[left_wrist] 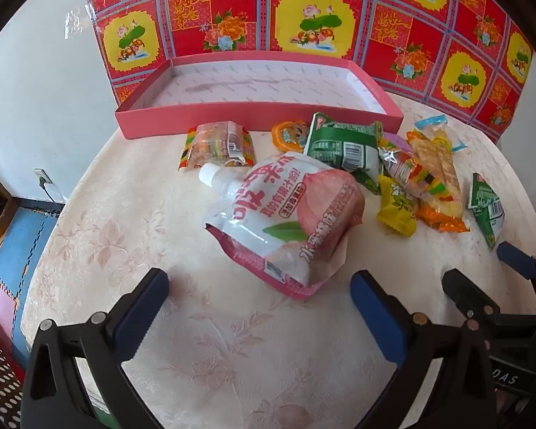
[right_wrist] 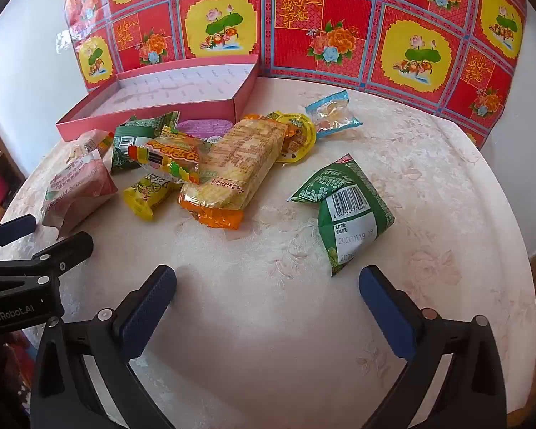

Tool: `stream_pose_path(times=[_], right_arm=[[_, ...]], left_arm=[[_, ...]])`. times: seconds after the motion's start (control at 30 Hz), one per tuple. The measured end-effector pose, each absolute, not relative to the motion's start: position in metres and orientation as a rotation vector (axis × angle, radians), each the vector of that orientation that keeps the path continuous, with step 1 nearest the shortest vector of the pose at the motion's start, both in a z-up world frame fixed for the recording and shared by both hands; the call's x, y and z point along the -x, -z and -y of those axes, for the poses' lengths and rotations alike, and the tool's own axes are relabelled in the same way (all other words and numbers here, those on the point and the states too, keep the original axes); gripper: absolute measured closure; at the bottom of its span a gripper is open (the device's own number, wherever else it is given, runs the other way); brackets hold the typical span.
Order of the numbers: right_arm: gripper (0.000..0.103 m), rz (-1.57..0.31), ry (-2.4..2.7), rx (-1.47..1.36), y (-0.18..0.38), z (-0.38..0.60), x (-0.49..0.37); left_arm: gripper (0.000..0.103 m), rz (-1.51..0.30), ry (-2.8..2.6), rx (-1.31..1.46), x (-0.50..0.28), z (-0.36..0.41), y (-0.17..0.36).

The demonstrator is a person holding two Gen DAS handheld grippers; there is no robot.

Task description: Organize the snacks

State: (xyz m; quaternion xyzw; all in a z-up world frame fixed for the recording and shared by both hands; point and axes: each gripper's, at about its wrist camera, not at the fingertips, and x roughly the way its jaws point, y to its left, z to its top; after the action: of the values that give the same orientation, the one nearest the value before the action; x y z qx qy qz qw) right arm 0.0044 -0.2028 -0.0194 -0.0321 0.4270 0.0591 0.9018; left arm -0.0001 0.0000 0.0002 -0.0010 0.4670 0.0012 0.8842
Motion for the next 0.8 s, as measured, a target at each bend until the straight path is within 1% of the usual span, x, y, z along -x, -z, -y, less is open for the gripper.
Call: stream_pose_path(times=[0.8], right_arm=[[0.0,-0.88,-0.122,0.067,0.0196,0.203,-0.0039]], left_arm=[[0.0,-0.969,-0.003,0.0,0.0004,0.0001,-0.0003]])
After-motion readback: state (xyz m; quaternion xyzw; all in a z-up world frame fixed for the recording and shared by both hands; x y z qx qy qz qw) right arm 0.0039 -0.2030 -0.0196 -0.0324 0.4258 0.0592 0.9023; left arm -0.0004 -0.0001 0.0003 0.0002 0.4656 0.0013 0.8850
